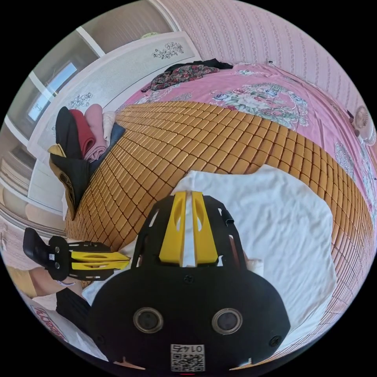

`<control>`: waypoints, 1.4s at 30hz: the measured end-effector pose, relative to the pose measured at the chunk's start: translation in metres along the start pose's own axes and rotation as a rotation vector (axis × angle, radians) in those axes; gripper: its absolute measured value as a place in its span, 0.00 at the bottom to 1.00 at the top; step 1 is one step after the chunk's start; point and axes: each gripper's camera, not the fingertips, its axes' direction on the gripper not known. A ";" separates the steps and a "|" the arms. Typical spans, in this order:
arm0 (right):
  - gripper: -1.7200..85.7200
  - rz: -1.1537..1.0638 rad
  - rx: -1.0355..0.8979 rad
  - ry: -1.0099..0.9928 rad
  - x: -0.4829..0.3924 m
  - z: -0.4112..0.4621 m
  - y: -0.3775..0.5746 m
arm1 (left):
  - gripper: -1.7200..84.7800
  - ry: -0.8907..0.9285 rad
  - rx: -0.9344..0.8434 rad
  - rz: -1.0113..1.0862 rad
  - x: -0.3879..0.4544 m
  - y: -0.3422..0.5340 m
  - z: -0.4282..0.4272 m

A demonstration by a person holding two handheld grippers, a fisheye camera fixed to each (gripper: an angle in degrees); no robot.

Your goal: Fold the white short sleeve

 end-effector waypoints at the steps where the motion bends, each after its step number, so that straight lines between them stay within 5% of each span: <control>1: 0.03 -0.007 0.025 0.019 -0.003 -0.005 -0.005 | 0.01 -0.008 0.014 -0.002 0.000 0.000 -0.002; 10: 0.09 -0.052 0.068 0.070 -0.008 -0.044 -0.012 | 0.01 0.040 0.061 -0.157 -0.029 0.008 -0.005; 16: 0.08 0.016 0.336 0.118 0.005 -0.142 0.143 | 0.01 0.077 0.123 -0.095 -0.012 0.013 -0.025; 25: 0.08 0.516 0.266 0.325 0.091 -0.203 0.348 | 0.01 0.289 0.086 0.140 0.085 -0.090 0.000; 37: 0.05 0.565 0.240 0.269 0.129 -0.200 0.352 | 0.02 0.468 -0.087 0.366 0.252 -0.246 0.113; 42: 0.03 0.621 0.282 0.189 0.141 -0.207 0.366 | 0.02 0.380 -0.141 0.433 0.317 -0.285 0.162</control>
